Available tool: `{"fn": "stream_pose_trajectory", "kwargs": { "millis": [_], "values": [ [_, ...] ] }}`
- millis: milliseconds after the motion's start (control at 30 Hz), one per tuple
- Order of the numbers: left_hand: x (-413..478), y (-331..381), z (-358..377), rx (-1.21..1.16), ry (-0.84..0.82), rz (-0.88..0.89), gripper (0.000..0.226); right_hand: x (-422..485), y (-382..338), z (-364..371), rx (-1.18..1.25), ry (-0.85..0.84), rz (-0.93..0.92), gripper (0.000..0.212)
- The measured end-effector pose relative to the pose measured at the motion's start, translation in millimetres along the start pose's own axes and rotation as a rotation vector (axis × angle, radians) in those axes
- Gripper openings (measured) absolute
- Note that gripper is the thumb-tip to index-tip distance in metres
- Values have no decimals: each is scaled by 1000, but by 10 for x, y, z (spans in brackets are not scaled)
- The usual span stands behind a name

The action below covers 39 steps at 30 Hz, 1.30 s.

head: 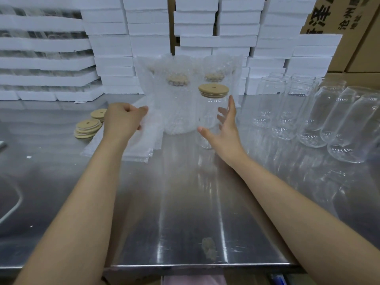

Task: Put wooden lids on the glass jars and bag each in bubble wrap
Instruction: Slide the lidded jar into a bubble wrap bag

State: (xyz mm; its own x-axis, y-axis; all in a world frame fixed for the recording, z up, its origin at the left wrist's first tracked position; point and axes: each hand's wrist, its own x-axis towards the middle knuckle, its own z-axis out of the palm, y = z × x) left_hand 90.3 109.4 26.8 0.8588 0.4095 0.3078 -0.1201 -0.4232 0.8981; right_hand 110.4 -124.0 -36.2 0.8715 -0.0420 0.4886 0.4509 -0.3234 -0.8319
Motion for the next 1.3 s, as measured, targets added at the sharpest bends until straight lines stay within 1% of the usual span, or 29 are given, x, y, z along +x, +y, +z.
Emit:
{"fn": "stream_pose_trajectory", "kwargs": {
  "millis": [33, 67, 100, 167, 200, 233, 267, 300, 333, 367, 433, 500, 533, 600, 667, 700, 767, 800, 900, 933, 967, 1033, 1067, 1133, 1200, 1233, 1267, 1300],
  "values": [
    [-25, 46, 12, -97, -36, -10, 38, -7, -15, -5, 2, 35, -17, 109],
    [-55, 83, 36, -167, -67, -14, 36, -18, -48, -2, -10, 107, -74, 105],
    [-84, 111, 69, -222, -91, -16, 33, -35, -104, -3, -27, 216, -166, 98],
    [-133, 151, 139, -302, -134, -24, 27, -72, -246, -15, -31, 433, -391, 75],
    [-152, 159, 172, -329, -148, -23, 25, -88, -299, -17, -21, 465, -486, 59],
    [-166, 158, 199, -340, -147, -18, 24, -119, -355, -4, -4, 413, -543, 41],
    [-181, 156, 223, -334, -132, -8, 24, -172, -424, 31, 18, 301, -520, 27],
    [-194, 152, 245, -318, -106, 8, 23, -228, -490, 82, 46, 161, -426, 24],
    [-206, 150, 266, -298, -78, 28, 23, -275, -524, 147, 58, 31, -306, 28],
    [-217, 151, 284, -275, -55, 53, 22, -311, -542, 214, 30, -52, -199, 32],
    [-251, 161, 321, -246, -38, 96, 22, -326, -521, 304, -50, -86, -94, 32],
    [-274, 170, 341, -250, -42, 123, 23, -293, -486, 304, -10, -68, -57, 19],
    [-277, 169, 341, -253, -35, 142, 23, -274, -463, 274, 42, -58, -42, 17],
    [-251, 151, 327, -215, 35, 208, 23, -219, -430, 201, 181, -53, 21, 18],
    [-184, 101, 295, -118, 125, 247, 15, -165, -448, 138, 408, -84, 115, 22],
    [-147, 69, 282, -71, 143, 229, 14, -138, -460, 107, 564, -127, 157, 22],
    [-86, 4, 291, -11, 102, 124, 26, -94, -478, 40, 863, -238, 195, 25],
    [-82, -11, 303, 15, 56, 61, 33, -89, -480, 15, 951, -272, 196, 27],
    [-146, -39, 342, 50, -96, -44, 51, -109, -530, -12, 1048, -327, 211, 36],
    [-161, -44, 351, 40, -140, -52, 55, -106, -546, -15, 1077, -339, 231, 39],
    [-166, -40, 350, 29, -172, -62, 56, -101, -561, -17, 1112, -343, 250, 38],
    [-140, -13, 337, -38, -199, -85, 49, -80, -589, -38, 1188, -326, 251, 17],
    [-110, 4, 312, -114, -216, -106, 41, -69, -607, -50, 1220, -301, 248, 13],
    [-66, 35, 213, -271, -297, -188, 24, -48, -643, -91, 1178, -252, 238, 20],
    [-30, 45, 86, -348, -363, -237, 20, -45, -657, -126, 1078, -165, 205, 20],
    [-10, 50, 32, -357, -338, -256, 21, -55, -656, -136, 1015, -94, 179, 23],
    [26, 49, -36, -365, -252, -261, 23, -64, -652, -149, 919, 7, 139, 26],
    [60, 52, -106, -402, -93, -235, 25, -70, -634, -166, 789, 130, 81, 27]
  ]
}}
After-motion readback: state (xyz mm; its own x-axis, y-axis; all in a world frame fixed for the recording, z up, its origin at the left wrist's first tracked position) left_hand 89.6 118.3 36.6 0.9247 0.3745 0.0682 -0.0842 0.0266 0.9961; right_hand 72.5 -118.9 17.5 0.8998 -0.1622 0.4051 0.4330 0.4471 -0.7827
